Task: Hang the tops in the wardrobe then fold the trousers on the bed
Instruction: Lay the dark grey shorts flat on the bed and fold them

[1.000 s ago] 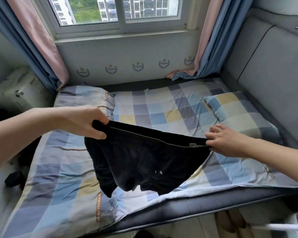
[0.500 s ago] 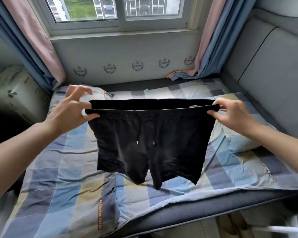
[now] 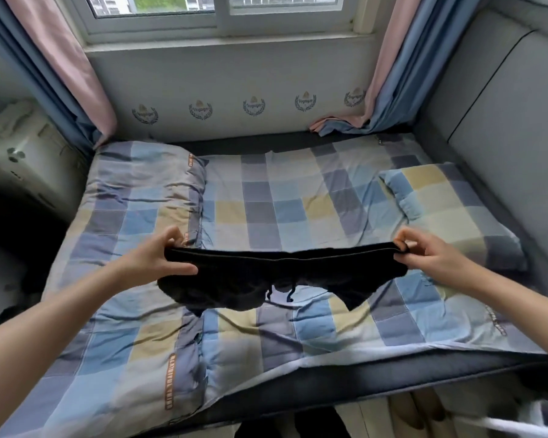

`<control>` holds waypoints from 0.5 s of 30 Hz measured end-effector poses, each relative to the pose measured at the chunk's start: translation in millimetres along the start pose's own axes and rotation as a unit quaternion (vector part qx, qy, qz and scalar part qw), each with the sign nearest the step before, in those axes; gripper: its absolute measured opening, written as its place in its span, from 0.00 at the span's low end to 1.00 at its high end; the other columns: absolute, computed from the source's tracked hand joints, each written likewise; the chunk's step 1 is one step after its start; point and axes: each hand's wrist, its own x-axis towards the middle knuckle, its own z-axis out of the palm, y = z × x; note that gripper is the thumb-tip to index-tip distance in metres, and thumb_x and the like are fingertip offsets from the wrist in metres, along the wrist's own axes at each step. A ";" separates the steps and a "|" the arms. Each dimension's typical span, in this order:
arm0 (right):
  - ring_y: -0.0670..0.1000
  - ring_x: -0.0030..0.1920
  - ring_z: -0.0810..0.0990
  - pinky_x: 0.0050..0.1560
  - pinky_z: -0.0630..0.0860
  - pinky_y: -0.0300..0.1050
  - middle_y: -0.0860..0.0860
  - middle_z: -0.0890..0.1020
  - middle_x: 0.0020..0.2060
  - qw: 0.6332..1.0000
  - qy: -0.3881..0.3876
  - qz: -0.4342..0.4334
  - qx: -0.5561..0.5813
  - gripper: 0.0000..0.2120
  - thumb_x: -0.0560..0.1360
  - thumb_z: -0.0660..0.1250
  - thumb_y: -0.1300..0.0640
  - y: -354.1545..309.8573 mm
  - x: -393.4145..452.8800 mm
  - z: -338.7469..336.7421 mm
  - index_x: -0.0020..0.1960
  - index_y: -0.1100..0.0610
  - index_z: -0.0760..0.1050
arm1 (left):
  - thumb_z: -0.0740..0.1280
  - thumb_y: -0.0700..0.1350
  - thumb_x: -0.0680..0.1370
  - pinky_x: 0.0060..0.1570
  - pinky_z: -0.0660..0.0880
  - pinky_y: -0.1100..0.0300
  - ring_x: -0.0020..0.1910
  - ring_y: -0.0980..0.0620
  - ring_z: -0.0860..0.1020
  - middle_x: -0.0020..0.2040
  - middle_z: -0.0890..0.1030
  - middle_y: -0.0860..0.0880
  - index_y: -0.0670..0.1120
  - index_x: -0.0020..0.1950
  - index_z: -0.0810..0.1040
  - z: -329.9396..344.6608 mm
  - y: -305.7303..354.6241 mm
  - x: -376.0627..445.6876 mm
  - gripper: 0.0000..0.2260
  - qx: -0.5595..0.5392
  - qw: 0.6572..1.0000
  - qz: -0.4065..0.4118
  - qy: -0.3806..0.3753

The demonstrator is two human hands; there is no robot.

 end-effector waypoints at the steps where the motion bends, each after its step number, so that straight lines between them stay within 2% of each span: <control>1: 0.52 0.33 0.64 0.32 0.62 0.41 0.56 0.66 0.32 0.999 -0.028 0.023 0.016 0.14 0.76 0.62 0.72 2.3 -1.9 -10.9 0.41 0.55 0.65 | 0.79 0.46 0.68 0.29 0.68 0.66 0.30 0.58 0.71 0.34 0.75 0.50 0.47 0.48 0.70 5.2 9.2 -6.1 0.19 -0.051 0.995 -0.066 -0.059; 3: 0.50 0.29 0.64 0.27 0.62 0.37 0.55 0.67 0.29 0.989 -0.063 0.087 0.098 0.09 0.77 0.60 0.70 4.3 -3.1 -27.1 0.45 0.58 0.64 | 0.81 0.43 0.65 0.36 0.77 0.57 0.39 0.50 0.81 0.41 0.82 0.46 0.45 0.58 0.74 7.0 26.2 -18.2 0.26 -0.141 0.954 -0.185 -0.189; 5: 0.48 0.25 0.66 0.24 0.61 0.37 0.53 0.68 0.26 0.978 -0.077 0.122 0.153 0.07 0.78 0.60 0.67 3.6 0.2 -44.0 0.48 0.57 0.67 | 0.82 0.41 0.60 0.49 0.80 0.51 0.50 0.42 0.83 0.52 0.83 0.39 0.41 0.62 0.75 8.2 46.3 -27.4 0.33 -0.192 0.915 -0.235 -0.267; 6: 0.48 0.24 0.66 0.23 0.60 0.38 0.52 0.68 0.25 0.976 -0.079 0.131 0.154 0.06 0.77 0.60 0.66 1.6 6.0 -54.9 0.48 0.55 0.69 | 0.82 0.37 0.59 0.50 0.80 0.50 0.52 0.41 0.83 0.54 0.83 0.37 0.38 0.61 0.76 9.4 58.2 -27.3 0.32 -0.209 0.906 -0.240 -0.278; 8: 0.49 0.26 0.66 0.24 0.60 0.40 0.53 0.69 0.28 0.974 -0.088 0.150 0.142 0.06 0.77 0.62 0.62 0.8 19.2 -67.9 0.48 0.52 0.72 | 0.79 0.31 0.58 0.46 0.81 0.51 0.49 0.41 0.84 0.51 0.83 0.36 0.35 0.56 0.77 6.7 68.5 -22.5 0.28 -0.249 0.900 -0.250 -0.256; 9: 0.50 0.28 0.68 0.24 0.61 0.40 0.54 0.70 0.30 0.973 -0.100 0.160 0.131 0.05 0.77 0.63 0.60 3.7 29.2 -72.8 0.49 0.52 0.74 | 0.79 0.31 0.58 0.47 0.82 0.50 0.50 0.40 0.83 0.52 0.83 0.35 0.36 0.57 0.78 9.0 70.4 -17.1 0.28 -0.274 0.894 -0.252 -0.251; 11: 0.51 0.31 0.70 0.26 0.65 0.40 0.55 0.71 0.35 0.977 -0.095 0.160 0.107 0.03 0.77 0.64 0.57 10.8 43.2 -75.3 0.51 0.50 0.75 | 0.79 0.35 0.61 0.54 0.79 0.47 0.58 0.36 0.80 0.59 0.80 0.33 0.36 0.63 0.76 10.1 66.2 -6.9 0.31 -0.297 0.891 -0.225 -0.258; 12: 0.51 0.32 0.71 0.27 0.66 0.40 0.55 0.72 0.35 0.979 -0.088 0.162 0.091 0.03 0.78 0.65 0.55 20.8 56.5 -73.3 0.51 0.50 0.75 | 0.78 0.36 0.64 0.55 0.79 0.48 0.59 0.36 0.79 0.61 0.79 0.34 0.37 0.64 0.76 15.9 54.8 5.0 0.30 -0.311 0.891 -0.225 -0.242; 15: 0.51 0.32 0.76 0.31 0.70 0.41 0.57 0.78 0.33 0.982 -0.031 0.176 0.055 0.06 0.77 0.67 0.54 62.9 89.5 -52.2 0.53 0.51 0.75 | 0.76 0.36 0.69 0.52 0.80 0.55 0.56 0.42 0.81 0.59 0.81 0.37 0.41 0.56 0.82 53.5 11.2 41.9 0.16 -0.333 0.903 -0.236 -0.132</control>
